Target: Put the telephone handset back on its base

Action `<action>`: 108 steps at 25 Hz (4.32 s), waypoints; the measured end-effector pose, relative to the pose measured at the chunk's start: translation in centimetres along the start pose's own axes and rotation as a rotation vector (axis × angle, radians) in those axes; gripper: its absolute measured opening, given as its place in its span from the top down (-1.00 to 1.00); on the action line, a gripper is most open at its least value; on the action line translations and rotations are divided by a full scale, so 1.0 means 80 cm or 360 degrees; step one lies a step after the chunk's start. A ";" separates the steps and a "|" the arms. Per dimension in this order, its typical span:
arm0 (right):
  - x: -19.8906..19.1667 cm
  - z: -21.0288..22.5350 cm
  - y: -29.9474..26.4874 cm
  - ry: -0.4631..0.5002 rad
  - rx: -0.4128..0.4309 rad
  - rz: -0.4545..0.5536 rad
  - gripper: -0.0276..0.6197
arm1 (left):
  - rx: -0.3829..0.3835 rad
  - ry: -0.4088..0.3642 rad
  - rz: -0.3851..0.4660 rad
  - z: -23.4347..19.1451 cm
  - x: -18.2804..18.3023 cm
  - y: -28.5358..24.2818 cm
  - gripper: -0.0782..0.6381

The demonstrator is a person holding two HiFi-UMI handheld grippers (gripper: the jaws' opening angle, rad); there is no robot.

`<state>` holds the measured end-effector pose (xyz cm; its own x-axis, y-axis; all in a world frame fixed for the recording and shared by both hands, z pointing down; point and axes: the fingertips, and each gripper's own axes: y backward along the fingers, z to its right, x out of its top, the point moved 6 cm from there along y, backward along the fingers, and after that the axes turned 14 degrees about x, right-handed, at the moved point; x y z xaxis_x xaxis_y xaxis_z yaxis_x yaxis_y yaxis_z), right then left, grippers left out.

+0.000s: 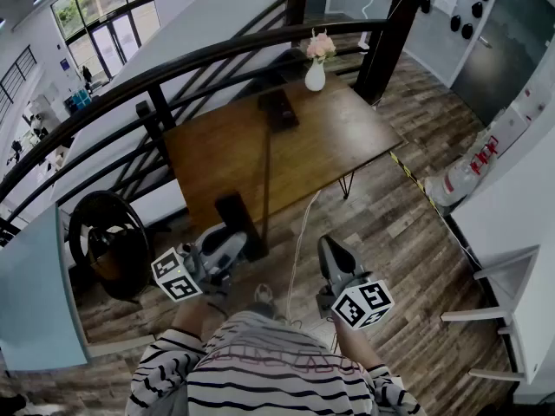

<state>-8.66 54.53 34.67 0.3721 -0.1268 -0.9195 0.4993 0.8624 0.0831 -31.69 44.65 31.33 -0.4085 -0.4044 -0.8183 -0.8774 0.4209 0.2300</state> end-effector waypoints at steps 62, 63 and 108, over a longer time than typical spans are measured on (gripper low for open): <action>0.111 0.511 -0.297 -0.0162 0.0346 -0.0362 0.91 | 0.0396 0.0196 -0.0018 -0.369 -0.007 -0.431 0.58; 0.111 0.519 -0.296 -0.0164 0.0377 -0.0379 0.91 | 0.0412 0.0188 -0.0017 -0.369 -0.010 -0.437 0.58; 0.037 0.609 -0.421 -0.0335 0.0186 -0.0645 0.91 | 0.0510 0.0641 -0.0076 -0.730 -0.048 -0.526 0.58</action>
<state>13.74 1.19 47.92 0.2736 -0.5490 -0.7898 0.7174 0.6634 -0.2126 -7.88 -18.93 55.52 -0.4897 -0.6833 -0.5415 -0.8021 0.5965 -0.0273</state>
